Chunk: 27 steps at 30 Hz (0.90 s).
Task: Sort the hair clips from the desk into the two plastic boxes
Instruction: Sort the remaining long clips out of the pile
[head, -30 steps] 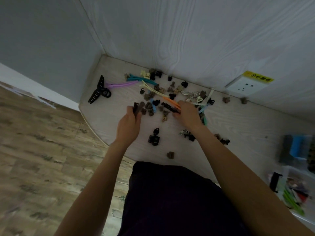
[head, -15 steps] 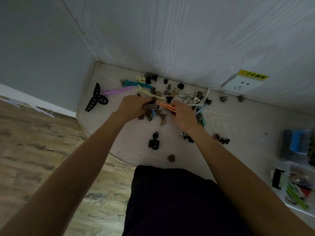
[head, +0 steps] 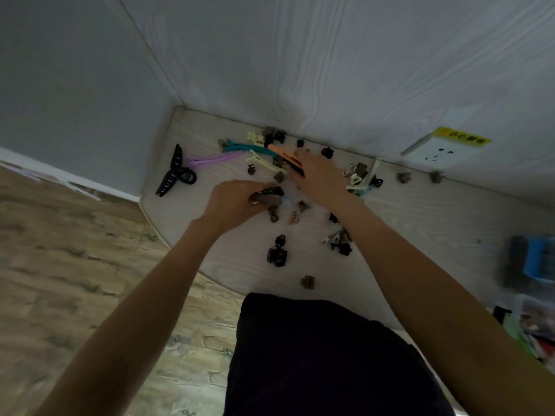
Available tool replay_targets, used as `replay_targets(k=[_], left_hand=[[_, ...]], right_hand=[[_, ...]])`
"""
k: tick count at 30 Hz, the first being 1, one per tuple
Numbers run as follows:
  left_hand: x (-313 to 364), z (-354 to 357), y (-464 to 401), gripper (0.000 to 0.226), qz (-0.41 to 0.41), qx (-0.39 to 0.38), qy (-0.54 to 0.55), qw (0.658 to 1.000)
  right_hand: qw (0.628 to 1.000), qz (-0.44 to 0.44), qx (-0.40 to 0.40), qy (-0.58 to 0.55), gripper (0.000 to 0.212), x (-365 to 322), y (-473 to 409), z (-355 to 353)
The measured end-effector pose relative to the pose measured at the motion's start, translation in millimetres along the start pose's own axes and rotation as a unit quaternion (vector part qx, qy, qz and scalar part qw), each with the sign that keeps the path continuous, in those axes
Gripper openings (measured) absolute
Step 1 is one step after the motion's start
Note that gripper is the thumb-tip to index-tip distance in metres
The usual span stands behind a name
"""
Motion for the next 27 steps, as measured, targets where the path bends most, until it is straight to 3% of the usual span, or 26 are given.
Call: replay_targets(k=[4, 8, 12, 17, 27], left_hand=[[-32, -22, 2, 0.024, -0.072, 0.09, 0.059, 0.992], [-65, -43, -20, 0.028, -0.124, 0.153, -0.006, 0.98], [-78, -36, -52, 0.03, -0.109, 0.113, -0.13, 0.979], [-71, -31, -57, 0.034, -0.111, 0.089, -0.112, 0.983], [-41, -10, -42, 0.023, -0.041, 0.084, -0.093, 0.991]], right_hand=[[0.996, -0.034, -0.04, 0.077, 0.028, -15, -27, 19], [0.989, -0.022, -0.061, 0.13, 0.024, -18, -38, 31], [0.984, -0.008, -0.069, 0.163, 0.026, -20, -33, 33], [0.99, 0.022, -0.059, 0.127, 0.03, -6, -10, 33], [0.996, 0.07, 0.053, 0.0, 0.029, 13, 28, 6]])
Point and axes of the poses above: each hand's wrist, its own y-axis away from the middle knuckle, its own z-axis out of the palm, x = y × z, the point moved 9 cm from there along -y, towards the middle knuckle, and after that the axes turned 14 degrees about -z, right-handed, at the moved point
